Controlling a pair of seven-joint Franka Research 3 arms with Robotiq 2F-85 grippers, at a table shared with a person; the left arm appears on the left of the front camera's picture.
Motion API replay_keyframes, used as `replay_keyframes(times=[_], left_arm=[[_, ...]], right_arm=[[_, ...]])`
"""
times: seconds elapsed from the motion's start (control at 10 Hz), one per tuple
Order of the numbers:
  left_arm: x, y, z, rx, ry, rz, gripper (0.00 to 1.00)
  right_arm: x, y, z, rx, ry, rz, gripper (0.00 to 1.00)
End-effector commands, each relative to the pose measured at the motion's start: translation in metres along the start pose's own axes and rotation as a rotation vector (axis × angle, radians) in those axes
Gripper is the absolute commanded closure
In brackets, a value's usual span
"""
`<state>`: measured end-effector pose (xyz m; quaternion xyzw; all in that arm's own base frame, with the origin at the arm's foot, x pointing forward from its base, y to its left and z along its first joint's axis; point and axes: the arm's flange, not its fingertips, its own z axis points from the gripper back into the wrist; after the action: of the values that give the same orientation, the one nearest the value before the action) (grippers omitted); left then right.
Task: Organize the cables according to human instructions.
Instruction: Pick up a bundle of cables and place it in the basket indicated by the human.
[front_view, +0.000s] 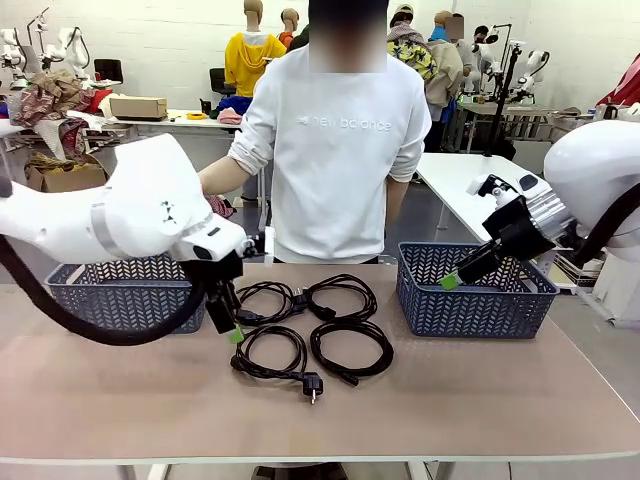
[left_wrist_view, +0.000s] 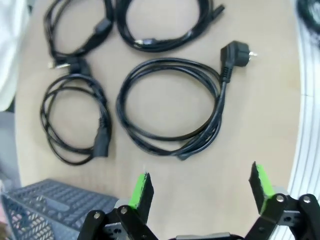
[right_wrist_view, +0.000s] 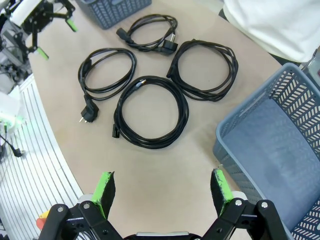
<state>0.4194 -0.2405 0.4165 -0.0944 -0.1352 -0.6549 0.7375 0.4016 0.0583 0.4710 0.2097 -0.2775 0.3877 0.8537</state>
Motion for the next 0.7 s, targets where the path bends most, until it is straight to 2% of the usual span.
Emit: replay_keyframes(times=[0.0, 0.6], left_arm=[[-0.0001, 0.0001, -0.0046, -0.019, 0.030, -0.046, 0.00], [0.0060, -0.0059, -0.0132, -0.022, 0.017, -0.021, 0.00]], right_arm=[[0.0009, -0.0029, -0.0013, 0.013, -0.021, 0.012, 0.00], [0.0009, -0.0029, -0.0013, 0.013, -0.021, 0.012, 0.00]])
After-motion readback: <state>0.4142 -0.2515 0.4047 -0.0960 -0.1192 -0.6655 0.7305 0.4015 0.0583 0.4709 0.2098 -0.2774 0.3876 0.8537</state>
